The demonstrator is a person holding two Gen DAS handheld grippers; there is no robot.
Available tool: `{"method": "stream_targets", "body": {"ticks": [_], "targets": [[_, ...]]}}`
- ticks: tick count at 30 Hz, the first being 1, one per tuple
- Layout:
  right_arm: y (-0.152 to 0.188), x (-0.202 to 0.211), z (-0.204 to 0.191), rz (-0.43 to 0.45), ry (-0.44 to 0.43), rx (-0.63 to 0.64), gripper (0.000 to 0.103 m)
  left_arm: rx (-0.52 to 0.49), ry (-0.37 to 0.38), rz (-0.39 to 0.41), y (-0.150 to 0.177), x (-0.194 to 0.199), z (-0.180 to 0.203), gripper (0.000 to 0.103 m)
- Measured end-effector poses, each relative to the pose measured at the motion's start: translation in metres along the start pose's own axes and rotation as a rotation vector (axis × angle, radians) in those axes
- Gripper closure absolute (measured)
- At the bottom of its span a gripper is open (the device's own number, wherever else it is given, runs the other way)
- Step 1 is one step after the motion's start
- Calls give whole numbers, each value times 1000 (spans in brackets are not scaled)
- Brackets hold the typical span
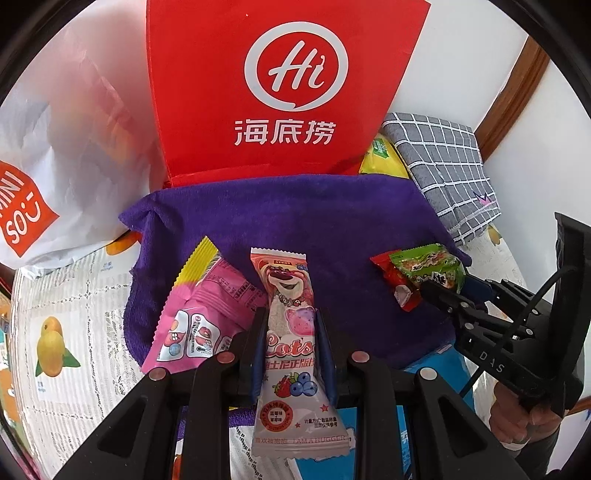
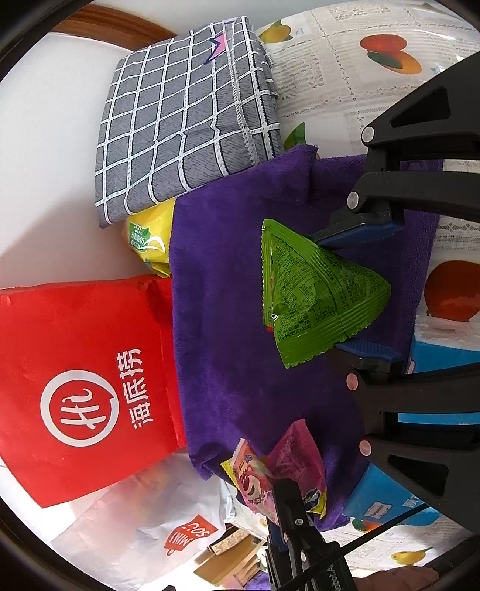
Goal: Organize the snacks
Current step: 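Carry the candy bar and green chip bag with both grippers toward the purple towel, then open both grippers to drop the candy bar and green chip bag onto the towel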
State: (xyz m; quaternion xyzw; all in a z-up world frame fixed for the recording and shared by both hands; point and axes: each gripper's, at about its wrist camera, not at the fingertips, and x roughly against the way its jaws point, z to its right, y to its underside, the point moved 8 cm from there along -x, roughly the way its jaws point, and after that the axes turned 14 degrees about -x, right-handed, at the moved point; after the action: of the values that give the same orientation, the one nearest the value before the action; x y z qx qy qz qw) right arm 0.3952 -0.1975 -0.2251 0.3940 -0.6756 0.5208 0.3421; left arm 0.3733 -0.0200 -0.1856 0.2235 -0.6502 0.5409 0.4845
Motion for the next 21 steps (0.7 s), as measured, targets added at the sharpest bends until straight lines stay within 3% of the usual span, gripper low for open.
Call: {"method": "stream_targets", "body": {"ticks": [7,19,21], "targets": [[2,-1,-1,-4,3,3,57,6,16,-7,1,-2,1,79],[-3,19,-11,74,-41,19,36,-6,3,13,-1,6,4,76],[-4,24,-14,88,-49,27,36,-3,3,17,-3,10,4,64]]}}
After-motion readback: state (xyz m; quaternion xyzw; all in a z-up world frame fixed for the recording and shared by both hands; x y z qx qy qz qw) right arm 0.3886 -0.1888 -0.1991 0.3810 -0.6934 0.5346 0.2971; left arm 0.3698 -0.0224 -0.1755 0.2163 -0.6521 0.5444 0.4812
